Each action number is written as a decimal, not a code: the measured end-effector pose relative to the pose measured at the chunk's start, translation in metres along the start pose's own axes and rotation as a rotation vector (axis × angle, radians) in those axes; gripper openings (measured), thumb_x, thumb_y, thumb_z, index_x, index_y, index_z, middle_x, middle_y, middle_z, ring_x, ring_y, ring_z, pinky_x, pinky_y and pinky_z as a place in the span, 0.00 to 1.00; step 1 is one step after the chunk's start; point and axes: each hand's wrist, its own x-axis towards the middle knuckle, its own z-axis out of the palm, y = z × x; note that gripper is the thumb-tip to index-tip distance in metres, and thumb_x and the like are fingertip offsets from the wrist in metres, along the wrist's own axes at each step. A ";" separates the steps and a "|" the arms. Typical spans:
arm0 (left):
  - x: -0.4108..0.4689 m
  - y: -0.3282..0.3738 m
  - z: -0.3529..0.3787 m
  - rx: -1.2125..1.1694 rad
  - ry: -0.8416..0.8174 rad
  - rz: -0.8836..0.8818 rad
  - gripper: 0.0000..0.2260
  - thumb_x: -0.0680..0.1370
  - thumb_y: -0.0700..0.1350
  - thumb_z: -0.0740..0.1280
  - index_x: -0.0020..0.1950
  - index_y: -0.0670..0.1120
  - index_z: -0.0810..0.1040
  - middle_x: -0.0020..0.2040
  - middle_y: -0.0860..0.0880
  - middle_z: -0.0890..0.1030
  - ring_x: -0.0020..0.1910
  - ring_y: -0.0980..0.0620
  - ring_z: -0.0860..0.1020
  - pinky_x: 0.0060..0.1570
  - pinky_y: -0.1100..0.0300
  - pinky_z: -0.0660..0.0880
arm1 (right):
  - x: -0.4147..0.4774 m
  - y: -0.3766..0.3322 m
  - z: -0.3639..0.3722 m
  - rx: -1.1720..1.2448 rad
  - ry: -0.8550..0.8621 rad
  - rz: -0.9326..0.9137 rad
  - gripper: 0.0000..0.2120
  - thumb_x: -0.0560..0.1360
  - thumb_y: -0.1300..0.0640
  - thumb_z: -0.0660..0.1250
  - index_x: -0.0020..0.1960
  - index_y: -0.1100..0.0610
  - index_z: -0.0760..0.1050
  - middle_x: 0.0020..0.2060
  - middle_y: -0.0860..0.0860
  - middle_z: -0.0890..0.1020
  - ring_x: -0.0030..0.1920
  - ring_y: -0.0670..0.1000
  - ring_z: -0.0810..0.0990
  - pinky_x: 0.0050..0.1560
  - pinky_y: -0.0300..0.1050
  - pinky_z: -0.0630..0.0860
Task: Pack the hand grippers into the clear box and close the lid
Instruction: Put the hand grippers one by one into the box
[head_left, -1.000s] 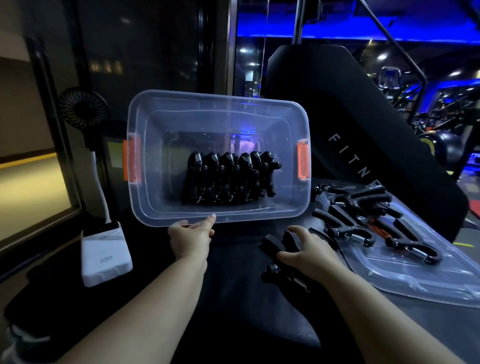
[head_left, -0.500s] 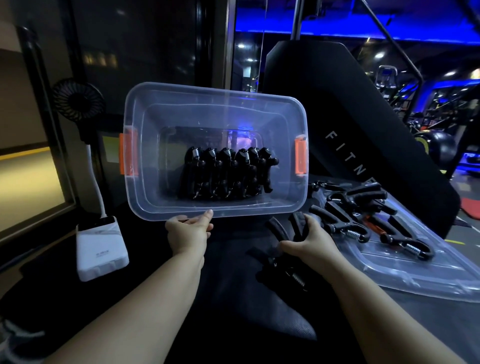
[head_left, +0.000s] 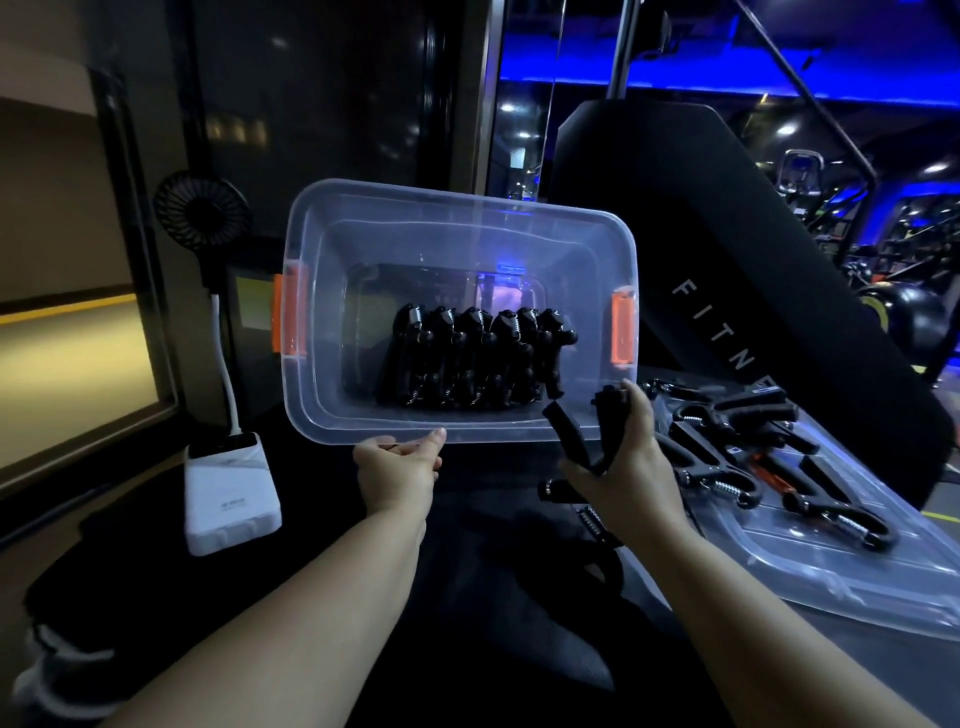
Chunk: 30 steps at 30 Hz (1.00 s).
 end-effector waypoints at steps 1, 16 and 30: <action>0.000 0.000 0.000 -0.001 -0.001 0.001 0.22 0.72 0.43 0.75 0.57 0.43 0.65 0.36 0.46 0.79 0.32 0.54 0.76 0.33 0.64 0.72 | -0.001 0.000 0.003 -0.035 -0.025 -0.023 0.47 0.66 0.51 0.77 0.74 0.42 0.50 0.67 0.46 0.73 0.58 0.56 0.78 0.50 0.45 0.71; 0.003 -0.002 0.000 0.003 0.003 0.004 0.22 0.72 0.43 0.75 0.57 0.43 0.65 0.37 0.46 0.79 0.32 0.54 0.76 0.33 0.64 0.72 | -0.017 0.011 -0.002 -0.095 -0.215 0.076 0.28 0.65 0.46 0.76 0.58 0.42 0.64 0.40 0.41 0.78 0.44 0.47 0.78 0.45 0.48 0.76; 0.003 -0.003 -0.003 -0.004 -0.017 0.005 0.21 0.72 0.42 0.75 0.57 0.42 0.66 0.35 0.47 0.79 0.31 0.53 0.76 0.32 0.64 0.72 | -0.023 0.004 -0.006 0.057 -0.234 0.085 0.20 0.65 0.55 0.78 0.45 0.37 0.71 0.36 0.34 0.80 0.38 0.31 0.77 0.35 0.29 0.69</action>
